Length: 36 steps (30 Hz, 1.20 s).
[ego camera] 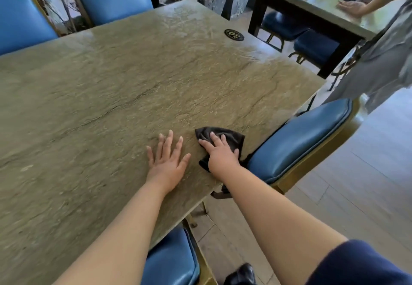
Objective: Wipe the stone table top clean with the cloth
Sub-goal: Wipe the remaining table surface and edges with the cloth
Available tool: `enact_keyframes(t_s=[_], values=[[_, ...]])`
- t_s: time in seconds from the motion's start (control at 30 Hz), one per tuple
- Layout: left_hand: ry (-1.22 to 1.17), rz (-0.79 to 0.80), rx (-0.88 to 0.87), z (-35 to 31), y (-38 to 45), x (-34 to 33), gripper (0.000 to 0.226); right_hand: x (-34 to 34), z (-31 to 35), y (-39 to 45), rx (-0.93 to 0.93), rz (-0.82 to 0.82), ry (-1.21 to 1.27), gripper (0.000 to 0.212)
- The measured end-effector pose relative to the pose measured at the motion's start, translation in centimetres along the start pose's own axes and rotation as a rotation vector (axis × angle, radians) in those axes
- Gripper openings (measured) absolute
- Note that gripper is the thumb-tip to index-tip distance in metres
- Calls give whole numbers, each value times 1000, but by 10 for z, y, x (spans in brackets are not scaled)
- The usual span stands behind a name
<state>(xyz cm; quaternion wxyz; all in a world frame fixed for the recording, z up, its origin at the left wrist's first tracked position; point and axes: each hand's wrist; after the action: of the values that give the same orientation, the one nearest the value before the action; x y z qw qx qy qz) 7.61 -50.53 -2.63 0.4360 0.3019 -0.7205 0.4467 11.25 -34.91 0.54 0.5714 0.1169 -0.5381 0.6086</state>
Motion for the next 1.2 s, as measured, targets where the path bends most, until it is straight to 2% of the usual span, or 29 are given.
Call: enact_keyframes(t_s=[0.1,0.17,0.23,0.3,0.37,0.43,0.53,0.63,0.73,0.83,0.9,0.97,1.07,1.2], values=[[0,5,111,5,-17,0,63,-16,-2,-22,71,-163,-115,57],[-2,30,188,8,-24,2,64,-10,-7,-29,142,-214,-81,46],[-2,59,243,8,-31,-2,63,1,-14,-29,160,-295,3,50],[-20,90,290,5,-39,-10,61,9,-24,-20,97,-400,6,65],[-19,122,305,3,-45,-15,62,8,-32,-8,-22,-357,13,78],[-30,148,306,3,-42,-15,63,3,-35,-2,-110,-251,-23,71],[-49,193,304,4,-39,-10,64,-4,-29,-6,-106,-232,-43,62],[-45,209,300,3,-41,-9,64,-26,-20,-27,-21,-270,-80,57],[-44,219,304,1,-41,-7,65,-46,-17,-50,166,-331,-189,47],[-63,234,298,1,-43,-3,65,-27,-20,-51,323,-276,1,40],[-92,229,288,3,-47,1,63,-12,-23,-44,332,-310,131,41],[-66,194,319,9,-52,1,66,-7,-27,-31,269,-366,130,49],[-50,194,476,18,-63,4,90,-17,-27,-15,158,-200,27,68],[-130,232,521,18,-63,3,95,-30,-20,-12,288,-97,37,74]])
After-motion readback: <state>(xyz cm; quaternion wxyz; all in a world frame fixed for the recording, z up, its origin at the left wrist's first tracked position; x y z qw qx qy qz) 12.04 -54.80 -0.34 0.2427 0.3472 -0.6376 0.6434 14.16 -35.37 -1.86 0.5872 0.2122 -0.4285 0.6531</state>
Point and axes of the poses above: each hand's wrist, its own y-axis towards the middle knuckle, its own x-axis out of the back of the hand, z = x × y, and after that the axes turned 6 degrees about y, right-handed
